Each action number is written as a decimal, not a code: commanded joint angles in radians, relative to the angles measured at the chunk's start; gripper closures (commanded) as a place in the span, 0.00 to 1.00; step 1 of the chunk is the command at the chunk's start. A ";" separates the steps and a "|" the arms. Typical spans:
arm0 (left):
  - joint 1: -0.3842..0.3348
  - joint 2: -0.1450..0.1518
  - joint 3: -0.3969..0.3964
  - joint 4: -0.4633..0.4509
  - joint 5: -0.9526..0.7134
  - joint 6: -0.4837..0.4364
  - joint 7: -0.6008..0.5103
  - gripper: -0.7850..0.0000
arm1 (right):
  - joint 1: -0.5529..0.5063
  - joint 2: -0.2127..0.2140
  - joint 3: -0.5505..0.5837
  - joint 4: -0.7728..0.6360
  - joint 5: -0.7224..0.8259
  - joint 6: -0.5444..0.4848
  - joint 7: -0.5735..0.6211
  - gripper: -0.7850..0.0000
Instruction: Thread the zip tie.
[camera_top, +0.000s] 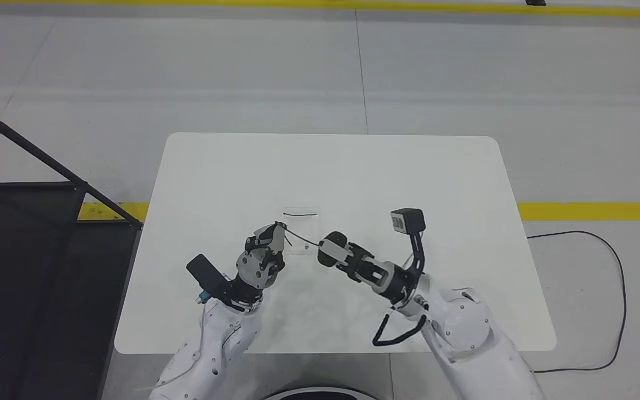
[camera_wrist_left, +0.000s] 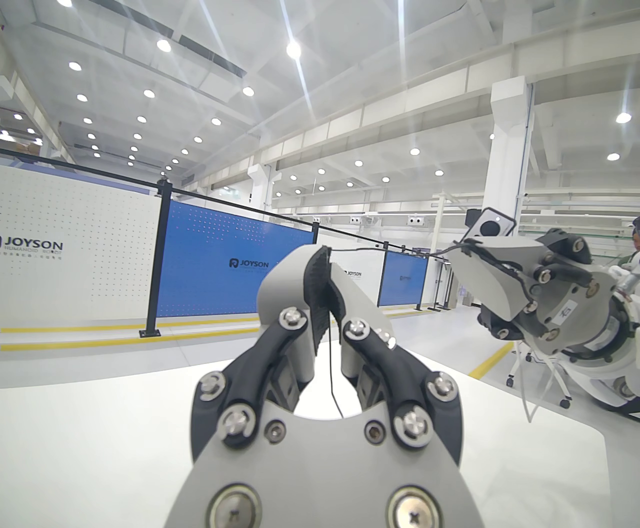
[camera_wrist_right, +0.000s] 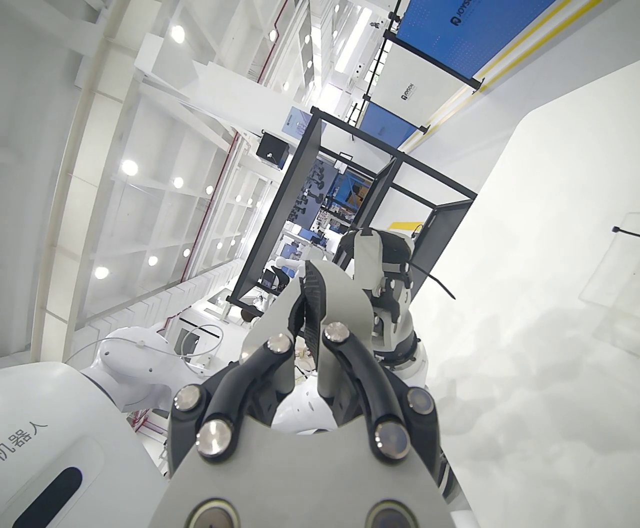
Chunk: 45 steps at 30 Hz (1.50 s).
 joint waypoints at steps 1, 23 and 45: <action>0.000 0.000 0.000 0.000 0.000 0.000 0.000 1.00 | 0.000 0.000 0.001 0.005 0.001 -0.009 0.002 1.00; 0.000 0.000 0.000 0.000 0.000 0.000 0.000 1.00 | 0.076 -0.013 -0.069 0.067 -0.059 -0.006 -0.003 1.00; 0.000 0.000 0.000 0.000 0.000 0.000 0.000 1.00 | 0.067 -0.036 -0.089 0.101 -0.068 -0.139 -0.204 1.00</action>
